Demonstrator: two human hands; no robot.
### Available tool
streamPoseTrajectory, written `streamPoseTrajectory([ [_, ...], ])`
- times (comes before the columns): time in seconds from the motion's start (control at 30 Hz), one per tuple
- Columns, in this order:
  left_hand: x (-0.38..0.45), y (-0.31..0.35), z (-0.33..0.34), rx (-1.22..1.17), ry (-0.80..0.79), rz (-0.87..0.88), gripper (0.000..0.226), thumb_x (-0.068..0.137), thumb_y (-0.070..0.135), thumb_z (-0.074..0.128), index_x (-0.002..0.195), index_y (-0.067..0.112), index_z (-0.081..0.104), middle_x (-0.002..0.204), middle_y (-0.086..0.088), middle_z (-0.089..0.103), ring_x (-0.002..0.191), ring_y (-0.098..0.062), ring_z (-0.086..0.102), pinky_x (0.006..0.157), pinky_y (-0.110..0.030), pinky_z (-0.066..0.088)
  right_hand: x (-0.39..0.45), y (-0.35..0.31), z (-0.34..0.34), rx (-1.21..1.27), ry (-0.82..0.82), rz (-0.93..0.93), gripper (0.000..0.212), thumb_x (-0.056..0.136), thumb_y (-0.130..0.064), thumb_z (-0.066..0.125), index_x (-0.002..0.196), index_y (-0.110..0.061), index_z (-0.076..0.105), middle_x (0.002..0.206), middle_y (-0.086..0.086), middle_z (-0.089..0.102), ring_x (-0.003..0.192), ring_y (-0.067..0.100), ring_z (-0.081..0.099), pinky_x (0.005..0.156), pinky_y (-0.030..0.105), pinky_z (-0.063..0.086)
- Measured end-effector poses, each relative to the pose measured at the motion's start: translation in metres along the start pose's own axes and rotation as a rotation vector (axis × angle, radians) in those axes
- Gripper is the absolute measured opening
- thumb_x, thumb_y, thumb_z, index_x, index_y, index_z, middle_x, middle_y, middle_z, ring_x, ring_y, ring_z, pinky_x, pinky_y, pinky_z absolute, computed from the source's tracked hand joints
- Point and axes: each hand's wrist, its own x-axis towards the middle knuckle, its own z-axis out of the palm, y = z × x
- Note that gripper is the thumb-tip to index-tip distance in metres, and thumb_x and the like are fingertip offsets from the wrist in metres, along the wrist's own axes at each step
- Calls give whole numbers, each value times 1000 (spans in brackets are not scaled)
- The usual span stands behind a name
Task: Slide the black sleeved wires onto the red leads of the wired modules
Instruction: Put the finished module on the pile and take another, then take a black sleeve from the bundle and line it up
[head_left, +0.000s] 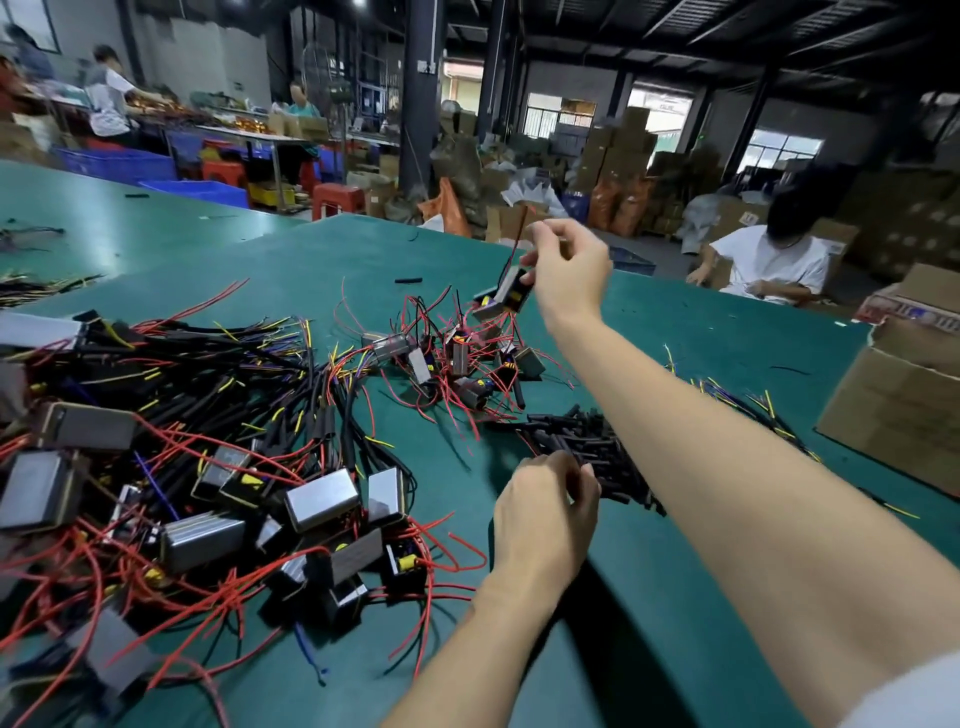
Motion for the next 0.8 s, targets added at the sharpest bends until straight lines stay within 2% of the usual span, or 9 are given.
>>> streamPoseTrajectory([
  [0.1,4,-1,1,-48,44,10,37,94,43,47,67,21,36,70,0,50,71,-26,44,61,-34,34,6,-14,-22,-15,38,-62,16,94,-17,56,87,-8,67,73,8,64,69,19,58,73,38,49],
  [0.2,5,5,-5,-258,201,64,27,94,42,45,76,21,45,77,0,53,76,-22,49,71,-39,42,-2,-27,-52,-37,-112,-116,16,95,-15,55,87,-8,67,68,5,61,63,11,55,62,26,43],
  [0.27,6,12,-12,-392,345,113,23,93,40,43,92,18,51,91,0,54,87,-17,52,82,-36,44,-18,-31,-74,-56,-229,-123,15,95,-13,55,88,-7,67,65,5,59,53,4,50,56,19,39],
  [0.37,9,21,-20,-446,455,182,35,94,33,43,120,9,47,118,-4,51,114,-17,49,101,-34,38,-51,-29,-106,-4,-387,-53,16,95,-11,55,86,-9,67,61,4,56,44,-1,43,45,10,32],
  [0.43,9,27,-25,-475,378,192,46,94,33,43,133,8,41,130,-3,49,124,-12,45,107,-28,33,-73,-25,-125,92,-482,41,18,95,-13,56,83,-14,69,59,-1,55,44,3,39,42,11,28],
  [0.5,8,33,-28,-560,199,145,47,94,30,46,137,11,41,125,1,56,118,-2,51,102,-18,36,-92,-17,-140,238,-539,185,14,90,-20,58,82,-17,70,58,-3,53,45,5,38,40,13,23],
  [0.57,7,36,-29,-622,22,93,32,94,21,53,124,10,57,106,5,67,95,3,61,90,-17,44,-106,-6,-149,308,-523,327,14,86,-24,58,82,-16,69,56,-4,53,46,4,40,41,14,23],
  [0.63,5,37,-28,-587,-60,71,16,94,10,57,103,8,70,90,-2,73,78,-4,63,78,-23,50,-119,8,-156,302,-458,420,17,91,-19,54,82,-14,68,56,-5,54,46,3,44,43,11,30],
  [0.8,0,33,-25,-547,-157,10,14,89,5,62,83,14,71,60,10,64,53,1,56,58,-12,44,-137,40,-172,395,-287,528,11,93,-13,56,85,-12,63,61,2,60,45,6,45,44,12,37],
])
